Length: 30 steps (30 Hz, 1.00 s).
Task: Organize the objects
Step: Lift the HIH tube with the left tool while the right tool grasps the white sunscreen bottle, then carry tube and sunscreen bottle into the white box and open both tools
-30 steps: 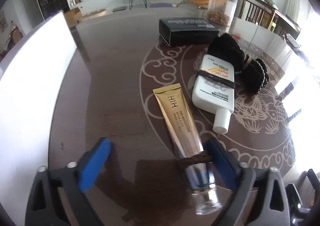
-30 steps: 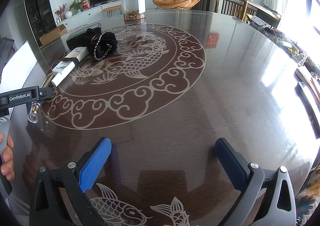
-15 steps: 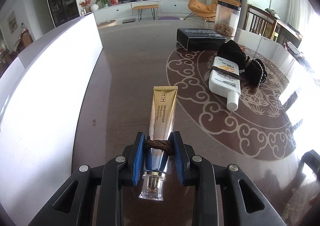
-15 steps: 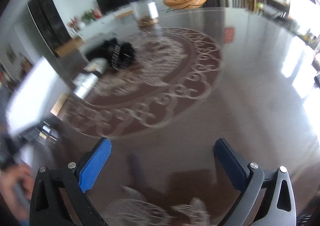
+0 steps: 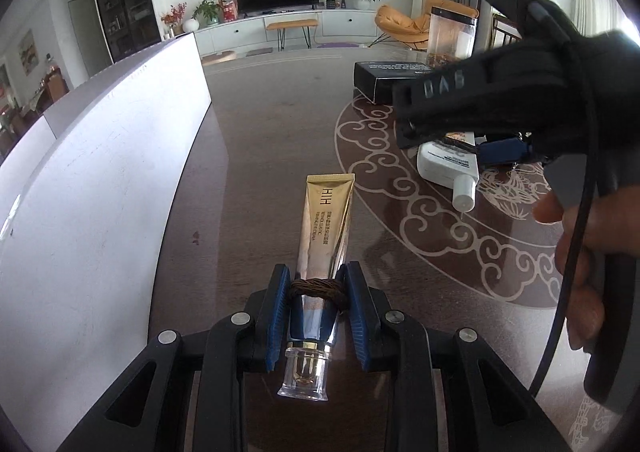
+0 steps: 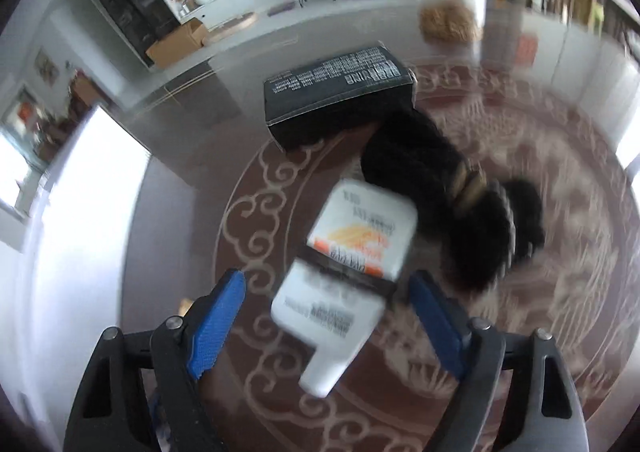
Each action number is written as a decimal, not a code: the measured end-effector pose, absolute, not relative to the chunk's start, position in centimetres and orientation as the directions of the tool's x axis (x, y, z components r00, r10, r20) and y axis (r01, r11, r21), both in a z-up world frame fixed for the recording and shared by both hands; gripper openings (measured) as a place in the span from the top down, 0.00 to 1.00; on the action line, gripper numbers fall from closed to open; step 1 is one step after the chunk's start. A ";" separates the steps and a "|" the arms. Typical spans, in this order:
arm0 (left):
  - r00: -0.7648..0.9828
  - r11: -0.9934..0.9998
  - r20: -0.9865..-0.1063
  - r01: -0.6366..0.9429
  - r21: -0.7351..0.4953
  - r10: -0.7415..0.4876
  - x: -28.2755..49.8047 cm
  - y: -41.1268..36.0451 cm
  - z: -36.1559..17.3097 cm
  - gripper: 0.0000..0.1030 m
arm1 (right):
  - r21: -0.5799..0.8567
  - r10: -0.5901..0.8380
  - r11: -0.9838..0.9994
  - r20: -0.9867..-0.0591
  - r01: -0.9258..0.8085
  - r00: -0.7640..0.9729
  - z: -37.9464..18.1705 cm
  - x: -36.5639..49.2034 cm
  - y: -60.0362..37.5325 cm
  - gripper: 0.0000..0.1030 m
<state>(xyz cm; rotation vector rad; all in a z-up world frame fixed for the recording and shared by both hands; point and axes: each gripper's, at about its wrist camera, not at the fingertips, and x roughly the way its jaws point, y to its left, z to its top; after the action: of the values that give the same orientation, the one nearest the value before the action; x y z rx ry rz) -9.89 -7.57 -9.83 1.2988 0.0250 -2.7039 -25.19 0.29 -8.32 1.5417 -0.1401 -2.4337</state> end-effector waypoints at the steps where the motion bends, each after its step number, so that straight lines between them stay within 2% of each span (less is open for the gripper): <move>1: -0.617 -0.990 -0.778 0.134 0.047 -0.120 -9.9 -7.5 -9.8 0.71 | 0.176 -0.240 -0.966 -0.879 0.188 -0.413 -8.3 -25.1 0.0 0.37; 2: -0.617 -0.990 -0.778 0.134 0.047 -0.121 -9.9 -7.6 -9.8 0.71 | 0.138 -0.218 -0.967 -0.880 0.212 -0.422 -8.3 -24.7 -0.1 0.43; 6: -0.617 -0.990 -0.778 0.134 0.045 -0.119 -10.1 -7.7 -9.8 0.72 | 0.143 -0.242 -0.959 -0.864 0.245 -0.442 -8.7 -21.8 2.3 0.44; 10: -0.620 -0.990 -0.779 0.140 0.008 -0.094 -9.7 -7.8 -9.7 0.72 | 0.141 -0.256 -0.954 -0.842 0.265 -0.475 -9.0 -16.6 6.2 0.44; 18: -0.615 -1.000 -0.789 0.003 -0.011 0.007 -5.0 -4.6 -9.6 0.72 | 0.144 -0.260 -0.952 -0.844 0.269 -0.469 -8.7 -7.8 11.2 0.43; 20: -0.608 -0.999 -0.794 0.005 -0.036 0.025 -4.8 -5.2 -9.5 0.71 | 0.153 -0.251 -0.959 -0.847 0.237 -0.468 -8.7 -7.6 12.2 0.36; 21: -0.604 -0.999 -0.797 0.008 -0.040 0.027 -4.9 -5.5 -9.6 0.69 | 0.153 -0.245 -0.962 -0.852 0.227 -0.463 -8.7 -7.7 12.3 0.32; 22: -0.597 -0.999 -0.802 0.012 -0.038 0.023 -5.0 -5.7 -9.6 0.58 | 0.151 -0.235 -0.965 -0.859 0.214 -0.454 -8.7 -8.0 12.2 0.24; 23: -0.583 -0.999 -0.812 0.016 -0.028 0.014 -5.2 -5.8 -9.6 0.49 | 0.153 -0.230 -0.967 -0.863 0.202 -0.449 -8.7 -8.2 12.0 0.20; 24: -0.571 -1.000 -0.821 0.019 -0.023 0.008 -5.0 -5.8 -9.7 0.33 | 0.149 -0.221 -0.970 -0.868 0.192 -0.446 -8.7 -8.4 11.7 0.20; 25: -0.558 -1.000 -0.830 0.019 -0.015 0.001 -5.1 -5.9 -9.9 0.28 | 0.144 -0.212 -0.973 -0.871 0.183 -0.443 -8.8 -8.4 11.3 0.19; 26: -0.556 -1.000 -0.831 0.014 0.003 -0.010 -4.9 -5.8 -10.0 0.28 | 0.136 -0.202 -0.975 -0.874 0.176 -0.442 -8.8 -8.4 10.8 0.18; 28: -0.555 -1.000 -0.832 -0.002 0.016 -0.012 -4.5 -5.7 -10.1 0.29 | 0.090 -0.157 -0.981 -0.886 0.171 -0.436 -9.0 -8.5 10.2 0.18; 29: -0.554 -1.000 -0.833 -0.006 0.008 -0.003 -4.3 -5.7 -10.1 0.33 | 0.062 -0.130 -0.984 -0.890 0.168 -0.436 -9.1 -8.5 9.8 0.19; 30: -0.563 -1.000 -0.827 -0.017 0.010 0.002 -4.2 -5.7 -10.0 0.57 | 0.050 -0.117 -0.986 -0.889 0.161 -0.443 -9.1 -8.3 9.9 0.24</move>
<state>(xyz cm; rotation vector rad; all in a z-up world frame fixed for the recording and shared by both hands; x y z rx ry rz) -4.21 -5.70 -9.97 1.4742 -0.0262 -2.7863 -8.27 9.87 -9.14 1.5574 0.0629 -2.5367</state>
